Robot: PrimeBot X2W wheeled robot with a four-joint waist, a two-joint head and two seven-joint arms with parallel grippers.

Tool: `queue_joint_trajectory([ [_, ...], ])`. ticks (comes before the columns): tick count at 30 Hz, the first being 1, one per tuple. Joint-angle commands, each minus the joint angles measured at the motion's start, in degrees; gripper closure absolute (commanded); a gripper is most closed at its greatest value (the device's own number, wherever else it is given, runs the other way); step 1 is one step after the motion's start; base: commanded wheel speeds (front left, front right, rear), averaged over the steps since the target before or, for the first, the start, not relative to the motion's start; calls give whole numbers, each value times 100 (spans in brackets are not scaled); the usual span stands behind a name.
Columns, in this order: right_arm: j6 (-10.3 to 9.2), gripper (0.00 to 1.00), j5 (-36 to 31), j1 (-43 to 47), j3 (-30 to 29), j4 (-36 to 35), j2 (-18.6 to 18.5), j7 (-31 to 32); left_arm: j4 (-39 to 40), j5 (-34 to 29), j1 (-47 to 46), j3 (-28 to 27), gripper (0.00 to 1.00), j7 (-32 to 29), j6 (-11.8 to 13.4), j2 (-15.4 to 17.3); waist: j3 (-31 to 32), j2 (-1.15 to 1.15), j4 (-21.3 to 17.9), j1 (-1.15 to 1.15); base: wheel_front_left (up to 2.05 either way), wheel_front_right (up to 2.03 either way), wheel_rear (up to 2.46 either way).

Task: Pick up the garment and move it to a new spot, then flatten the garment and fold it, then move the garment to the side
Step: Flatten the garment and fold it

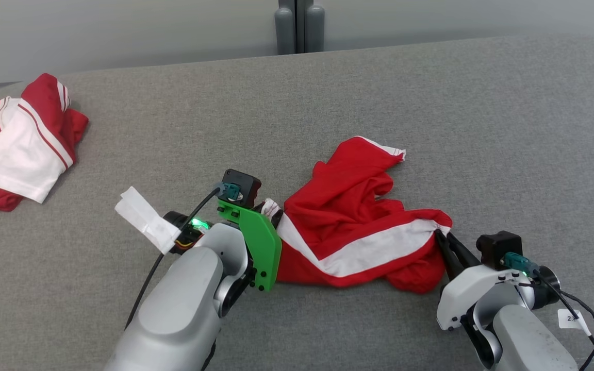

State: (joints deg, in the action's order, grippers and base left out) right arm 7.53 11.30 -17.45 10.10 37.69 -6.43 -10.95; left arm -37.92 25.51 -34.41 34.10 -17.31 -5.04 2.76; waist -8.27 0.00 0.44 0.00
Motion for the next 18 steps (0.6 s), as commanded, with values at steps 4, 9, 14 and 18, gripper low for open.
queue_joint_trajectory([
  [4, -8, 100, -41, -57, 7, 6, 5, -24, -11, 24, -92, 48, 66, -20, -8, 47, 3, 0, 0, 0, 0, 0, 0],
  [9, -8, 100, -32, -69, -51, -90, -16, -93, 62, 109, 8, -34, 98, 187, 55, 74, 27, 0, -17, 0, 0, 0, 0],
  [14, -8, 100, 2, 1, -123, -310, -77, -185, 271, 258, 230, -182, 100, 469, 66, 103, 151, 0, -13, 0, 0, 0, 0],
  [18, -8, 100, -24, 91, -208, -588, -115, -216, 560, 368, 424, -321, 100, 740, 149, 176, 317, 0, 7, 0, 0, 0, 0],
])
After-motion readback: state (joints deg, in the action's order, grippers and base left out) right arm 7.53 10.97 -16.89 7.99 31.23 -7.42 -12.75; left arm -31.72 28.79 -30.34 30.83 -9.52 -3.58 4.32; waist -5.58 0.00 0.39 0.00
